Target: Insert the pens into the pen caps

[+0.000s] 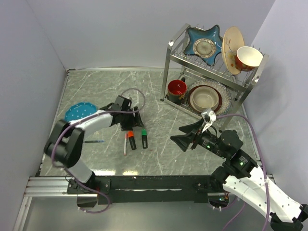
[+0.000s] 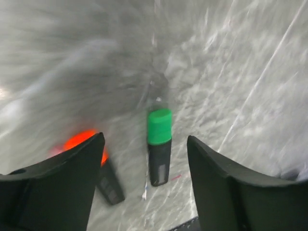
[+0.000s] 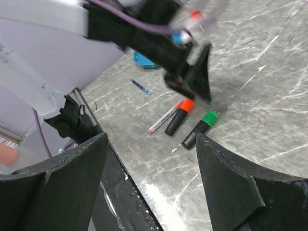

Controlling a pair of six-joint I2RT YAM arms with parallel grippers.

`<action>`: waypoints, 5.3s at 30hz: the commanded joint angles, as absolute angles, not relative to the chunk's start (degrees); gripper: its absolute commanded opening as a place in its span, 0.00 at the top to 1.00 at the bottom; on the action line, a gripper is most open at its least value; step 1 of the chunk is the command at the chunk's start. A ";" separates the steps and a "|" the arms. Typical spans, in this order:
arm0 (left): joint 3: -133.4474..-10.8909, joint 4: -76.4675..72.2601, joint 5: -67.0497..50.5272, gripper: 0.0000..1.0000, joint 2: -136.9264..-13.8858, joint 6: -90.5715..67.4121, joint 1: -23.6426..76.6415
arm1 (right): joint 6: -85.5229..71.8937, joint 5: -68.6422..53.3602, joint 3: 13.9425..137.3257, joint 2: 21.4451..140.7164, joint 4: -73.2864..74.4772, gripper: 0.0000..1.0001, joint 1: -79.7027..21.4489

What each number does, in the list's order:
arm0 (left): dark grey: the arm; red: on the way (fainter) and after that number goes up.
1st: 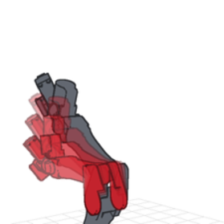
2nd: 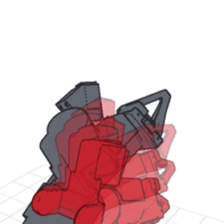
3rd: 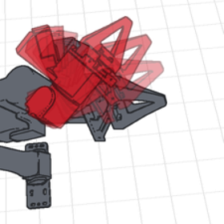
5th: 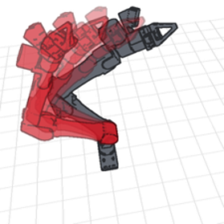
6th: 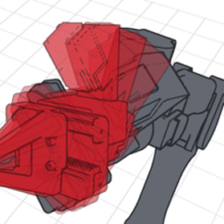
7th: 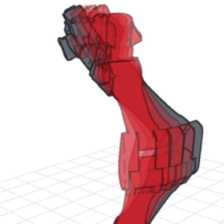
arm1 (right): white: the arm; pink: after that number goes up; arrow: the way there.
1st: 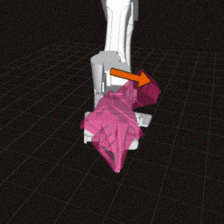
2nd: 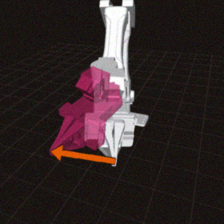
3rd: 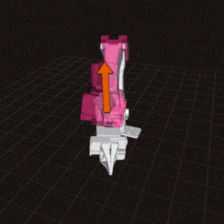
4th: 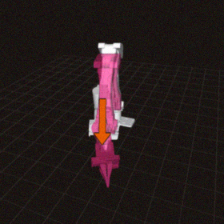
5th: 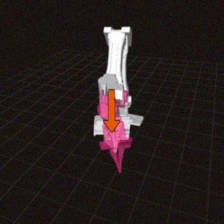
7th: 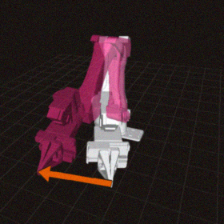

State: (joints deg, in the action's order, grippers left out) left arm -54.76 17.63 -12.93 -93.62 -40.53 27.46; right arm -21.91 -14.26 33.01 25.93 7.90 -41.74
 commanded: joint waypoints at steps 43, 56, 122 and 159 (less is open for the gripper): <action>-46.41 42.98 8.00 0.49 -81.21 42.36 20.74 | -12.66 -7.56 39.20 20.66 14.59 0.19 -41.57; -46.67 41.75 6.51 0.55 -85.86 43.33 19.69 | -12.13 -7.12 39.46 19.86 14.85 0.19 -41.66; -62.49 0.44 -42.72 0.99 -61.44 -33.49 31.03 | -34.37 -28.04 44.21 59.68 -19.78 0.59 -45.17; -98.16 22.76 -0.79 0.55 -110.64 -14.24 15.82 | -24.44 -6.50 37.62 31.20 0.09 1.00 -46.93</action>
